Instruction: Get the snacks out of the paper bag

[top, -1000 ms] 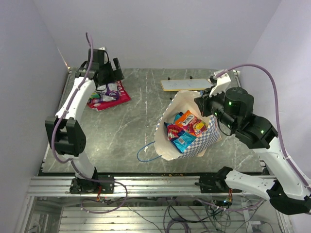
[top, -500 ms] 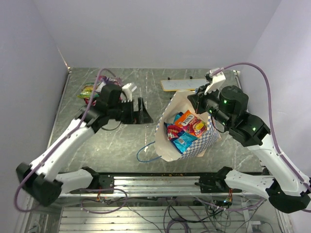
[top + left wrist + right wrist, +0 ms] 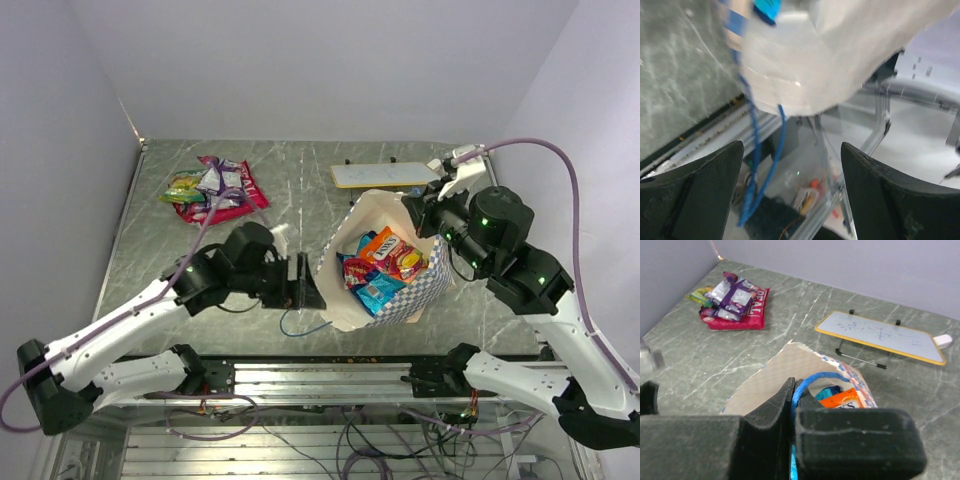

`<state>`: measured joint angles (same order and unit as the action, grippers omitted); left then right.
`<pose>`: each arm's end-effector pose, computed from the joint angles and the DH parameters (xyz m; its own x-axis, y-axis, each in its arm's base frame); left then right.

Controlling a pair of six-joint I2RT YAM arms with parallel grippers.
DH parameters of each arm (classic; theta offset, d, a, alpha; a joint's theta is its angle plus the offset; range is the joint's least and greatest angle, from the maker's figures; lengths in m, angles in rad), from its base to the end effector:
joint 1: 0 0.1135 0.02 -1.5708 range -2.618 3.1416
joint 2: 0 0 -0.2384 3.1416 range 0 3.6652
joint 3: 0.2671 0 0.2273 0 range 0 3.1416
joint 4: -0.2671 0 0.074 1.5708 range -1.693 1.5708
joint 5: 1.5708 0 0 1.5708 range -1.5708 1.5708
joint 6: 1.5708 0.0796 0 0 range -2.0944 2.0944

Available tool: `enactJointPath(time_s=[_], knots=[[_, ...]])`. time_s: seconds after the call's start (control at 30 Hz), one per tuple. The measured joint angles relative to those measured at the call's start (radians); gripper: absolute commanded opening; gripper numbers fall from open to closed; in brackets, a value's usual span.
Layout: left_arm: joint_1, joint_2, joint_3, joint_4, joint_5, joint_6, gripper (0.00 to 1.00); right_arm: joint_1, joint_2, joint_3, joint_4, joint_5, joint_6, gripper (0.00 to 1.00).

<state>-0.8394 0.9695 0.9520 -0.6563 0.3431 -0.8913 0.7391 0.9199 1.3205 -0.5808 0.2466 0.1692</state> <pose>0.1282 -0.1830 0.2733 -0.9437 -0.0453 -0.3278 0.2266 0.6335 -0.7398 0.1630 0.1222 0.4168 -0.2107 0.0289 -0.9771 -0.4466 0.8863 0.1225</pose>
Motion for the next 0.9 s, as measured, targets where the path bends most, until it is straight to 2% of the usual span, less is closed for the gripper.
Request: enactJointPath(time_s=[0.07,0.17,0.37,0.4,0.53,0.7,0.9], knots=[[-0.087,0.037,0.021,-0.017,-0.014,-0.002,0.78,0.000,-0.010,0.001,0.002,0.031,-0.015,0.00],[-0.192,0.116,0.076,-0.057,-0.048,0.008,0.53,0.000,-0.006,0.008,0.006,0.084,-0.045,0.00],[-0.251,0.261,0.127,-0.066,-0.089,0.029,0.14,0.000,0.063,0.092,-0.009,0.137,-0.195,0.00],[-0.254,0.285,0.138,-0.048,-0.088,0.028,0.10,0.000,0.076,0.105,-0.015,0.148,-0.229,0.00],[-0.271,0.406,0.236,0.035,-0.080,0.034,0.07,0.000,0.104,0.120,-0.024,0.209,-0.387,0.00],[-0.297,0.605,0.464,0.107,-0.071,0.073,0.07,-0.011,0.106,0.121,-0.019,0.251,-0.610,0.00],[-0.303,0.703,0.577,0.137,-0.056,0.111,0.07,-0.130,0.211,0.248,-0.047,0.215,-0.763,0.00]])
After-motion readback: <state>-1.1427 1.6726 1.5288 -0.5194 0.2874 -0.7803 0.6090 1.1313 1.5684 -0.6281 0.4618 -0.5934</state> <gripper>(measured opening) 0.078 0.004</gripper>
